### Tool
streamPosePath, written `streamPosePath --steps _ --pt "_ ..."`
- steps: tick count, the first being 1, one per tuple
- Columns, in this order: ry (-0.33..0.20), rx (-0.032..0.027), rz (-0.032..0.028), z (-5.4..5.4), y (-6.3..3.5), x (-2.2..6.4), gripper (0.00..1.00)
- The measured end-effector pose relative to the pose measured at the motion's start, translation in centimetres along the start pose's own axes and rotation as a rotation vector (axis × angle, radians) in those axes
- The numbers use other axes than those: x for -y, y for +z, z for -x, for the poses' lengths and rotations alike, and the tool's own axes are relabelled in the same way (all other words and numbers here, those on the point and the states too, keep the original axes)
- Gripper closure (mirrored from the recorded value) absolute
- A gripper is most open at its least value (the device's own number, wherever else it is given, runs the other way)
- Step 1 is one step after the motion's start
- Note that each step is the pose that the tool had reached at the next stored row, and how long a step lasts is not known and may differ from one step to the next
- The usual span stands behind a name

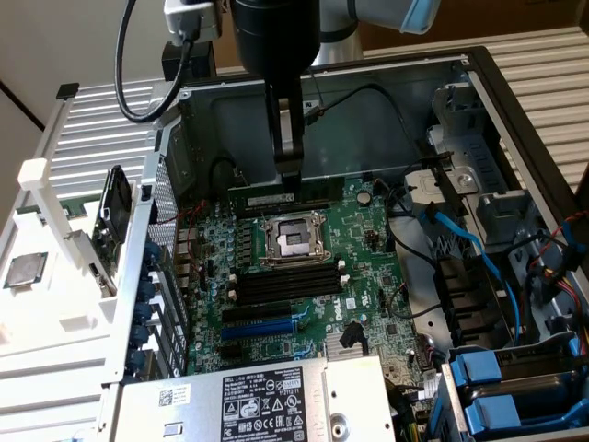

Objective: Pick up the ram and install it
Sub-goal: 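Insert the ram into the slot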

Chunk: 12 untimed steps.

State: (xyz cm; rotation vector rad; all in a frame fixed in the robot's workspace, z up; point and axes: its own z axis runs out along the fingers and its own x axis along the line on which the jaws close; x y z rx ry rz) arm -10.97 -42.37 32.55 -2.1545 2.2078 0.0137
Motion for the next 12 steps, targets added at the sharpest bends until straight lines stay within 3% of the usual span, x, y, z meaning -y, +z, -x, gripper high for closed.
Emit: streamPosePath --steps 3,12 --pt "0.0 0.0001 -0.0001 -0.04 0.81 -0.02 0.88" --pt "0.0 0.0003 -0.001 -0.05 1.0 -0.03 0.88"
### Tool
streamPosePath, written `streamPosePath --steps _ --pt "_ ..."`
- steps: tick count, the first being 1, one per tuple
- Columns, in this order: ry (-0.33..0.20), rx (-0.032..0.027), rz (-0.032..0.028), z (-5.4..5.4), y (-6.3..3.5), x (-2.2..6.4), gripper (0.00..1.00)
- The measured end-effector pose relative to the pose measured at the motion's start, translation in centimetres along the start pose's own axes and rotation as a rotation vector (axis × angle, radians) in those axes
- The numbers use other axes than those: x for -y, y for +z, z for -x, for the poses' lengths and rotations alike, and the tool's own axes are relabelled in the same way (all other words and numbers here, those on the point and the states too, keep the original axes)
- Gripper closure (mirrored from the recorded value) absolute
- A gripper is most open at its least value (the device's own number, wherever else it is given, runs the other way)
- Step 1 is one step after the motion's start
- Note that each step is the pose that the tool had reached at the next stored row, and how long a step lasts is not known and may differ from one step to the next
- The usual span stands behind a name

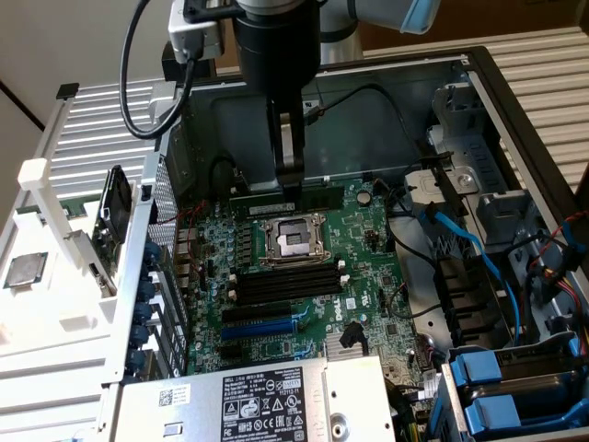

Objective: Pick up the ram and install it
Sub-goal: 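Insert the ram into the slot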

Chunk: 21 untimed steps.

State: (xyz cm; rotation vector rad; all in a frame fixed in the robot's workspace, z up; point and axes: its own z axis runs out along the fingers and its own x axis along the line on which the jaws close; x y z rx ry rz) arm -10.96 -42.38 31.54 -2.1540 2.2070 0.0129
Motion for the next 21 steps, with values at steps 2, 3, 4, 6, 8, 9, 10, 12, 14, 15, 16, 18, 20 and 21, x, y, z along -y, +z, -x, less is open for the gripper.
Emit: streamPosePath --steps 2,3,4,6,8,9,10,12,14,15,16,18,20,21 --pt "0.0 -0.0002 -0.0026 0.0 0.28 -0.01 0.88" --pt "0.0 -0.0002 -0.0036 0.0 0.44 -0.02 0.88" --pt "0.0 -0.0001 -0.004 0.0 0.61 -0.02 0.88" --pt "0.0 -0.0002 -0.0045 0.0 0.98 -0.04 0.88" --pt "0.0 -0.0002 -0.0045 -0.1 1.35 -0.05 0.88" --pt "0.0 -0.0002 -0.0046 -0.1 1.52 -0.06 0.88" --pt "0.0 -0.0001 -0.0047 -0.1 1.7 -0.06 0.88" --pt "0.0 -0.0002 -0.0047 -0.1 2.07 -0.1 0.88" --pt "0.0 -0.0003 -0.0048 -0.1 2.43 -0.24 0.88" --pt "0.0 -0.0001 -0.0048 -0.1 2.6 -0.29 0.88" --pt "0.0 -0.0001 -0.0048 -0.2 2.74 -0.3 0.88" --pt "0.0 -0.0003 -0.0047 -0.3 2.96 -0.35 0.88" --pt "0.0 -0.0003 -0.0047 -0.5 3.15 -0.43 0.88" --pt "0.0 -0.0002 -0.0047 -0.6 3.22 -0.46 0.88"
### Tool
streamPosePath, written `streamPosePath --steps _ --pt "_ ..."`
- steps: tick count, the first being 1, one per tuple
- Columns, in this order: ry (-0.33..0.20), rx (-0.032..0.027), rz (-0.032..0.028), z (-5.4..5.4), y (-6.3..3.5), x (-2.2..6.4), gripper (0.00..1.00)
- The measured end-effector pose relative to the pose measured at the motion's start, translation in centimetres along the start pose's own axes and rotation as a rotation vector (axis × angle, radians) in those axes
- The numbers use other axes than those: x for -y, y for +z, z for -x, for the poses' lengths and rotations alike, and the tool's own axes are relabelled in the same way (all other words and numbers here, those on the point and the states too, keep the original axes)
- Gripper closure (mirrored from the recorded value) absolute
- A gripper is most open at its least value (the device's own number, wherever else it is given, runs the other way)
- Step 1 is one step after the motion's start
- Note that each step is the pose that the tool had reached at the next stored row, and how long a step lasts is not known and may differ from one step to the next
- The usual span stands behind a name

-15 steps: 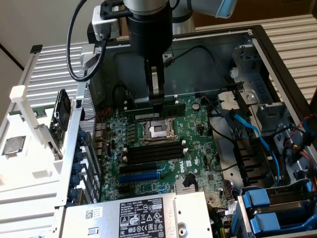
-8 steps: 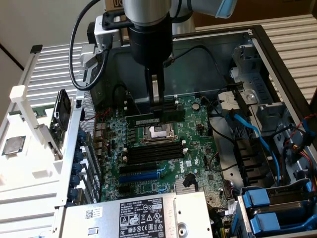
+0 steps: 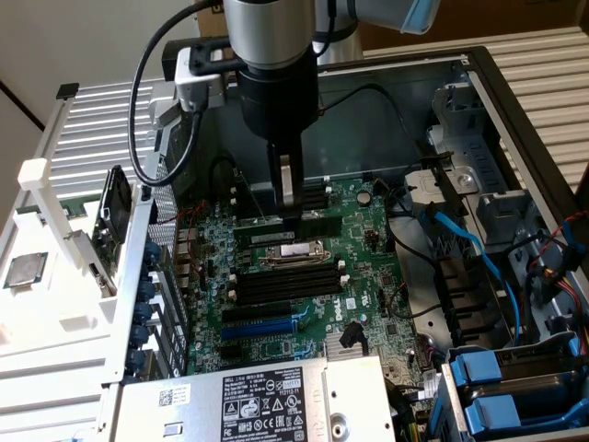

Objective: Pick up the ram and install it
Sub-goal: 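Insert the ram into the slot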

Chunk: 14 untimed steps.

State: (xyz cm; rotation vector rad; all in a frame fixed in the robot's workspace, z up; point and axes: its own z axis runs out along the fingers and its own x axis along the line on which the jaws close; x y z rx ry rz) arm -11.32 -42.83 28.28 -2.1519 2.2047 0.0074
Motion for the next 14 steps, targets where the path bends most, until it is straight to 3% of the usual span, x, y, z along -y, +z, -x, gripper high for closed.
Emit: streamPosePath --steps 4,14 --pt "0.0 0.0 0.0 -0.6 0.38 -0.15 0.88" --pt "0.0 0.0001 0.0 -0.9 1.8 -0.39 0.88"
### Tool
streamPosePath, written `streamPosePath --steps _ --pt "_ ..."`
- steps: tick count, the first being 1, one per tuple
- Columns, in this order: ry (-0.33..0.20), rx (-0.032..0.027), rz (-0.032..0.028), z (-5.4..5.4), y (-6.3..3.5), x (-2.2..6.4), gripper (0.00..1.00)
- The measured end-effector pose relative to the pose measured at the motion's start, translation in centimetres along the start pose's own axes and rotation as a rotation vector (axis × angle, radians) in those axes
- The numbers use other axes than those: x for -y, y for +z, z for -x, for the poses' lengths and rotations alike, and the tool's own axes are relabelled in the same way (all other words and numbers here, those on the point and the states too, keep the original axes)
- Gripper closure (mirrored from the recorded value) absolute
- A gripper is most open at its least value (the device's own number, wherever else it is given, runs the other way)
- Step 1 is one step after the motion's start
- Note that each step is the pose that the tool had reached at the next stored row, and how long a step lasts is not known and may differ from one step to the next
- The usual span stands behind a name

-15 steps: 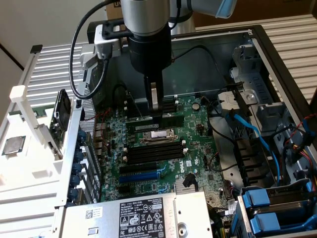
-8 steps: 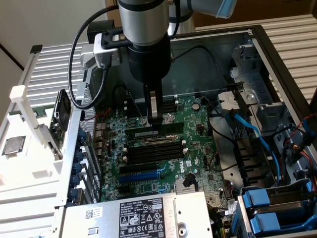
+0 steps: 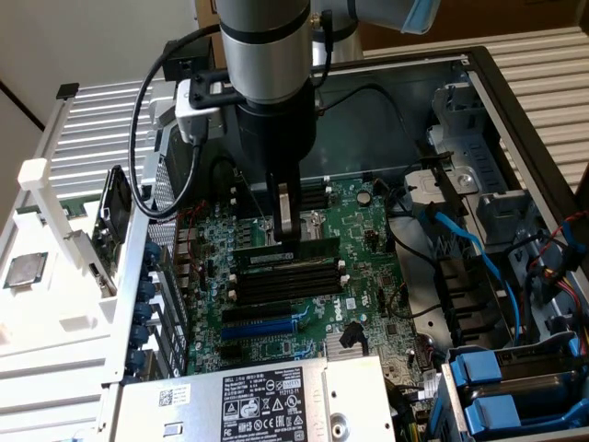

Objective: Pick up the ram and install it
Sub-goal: 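Insert the ram into the slot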

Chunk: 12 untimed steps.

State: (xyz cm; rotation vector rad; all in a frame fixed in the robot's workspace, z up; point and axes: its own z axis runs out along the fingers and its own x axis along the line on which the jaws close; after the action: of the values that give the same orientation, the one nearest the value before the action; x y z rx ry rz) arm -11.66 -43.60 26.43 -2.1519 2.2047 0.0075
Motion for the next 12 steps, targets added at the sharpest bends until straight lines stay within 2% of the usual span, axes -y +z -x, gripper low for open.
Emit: streamPosePath --steps 3,5,12 --pt "0.0 0.0 0.0002 -0.07 0.16 0.06 0.88" --pt "-0.001 0.0 0.0023 -0.07 0.26 0.43 0.88" --pt "-0.003 -0.0011 0.0024 -0.14 0.37 0.41 0.88"
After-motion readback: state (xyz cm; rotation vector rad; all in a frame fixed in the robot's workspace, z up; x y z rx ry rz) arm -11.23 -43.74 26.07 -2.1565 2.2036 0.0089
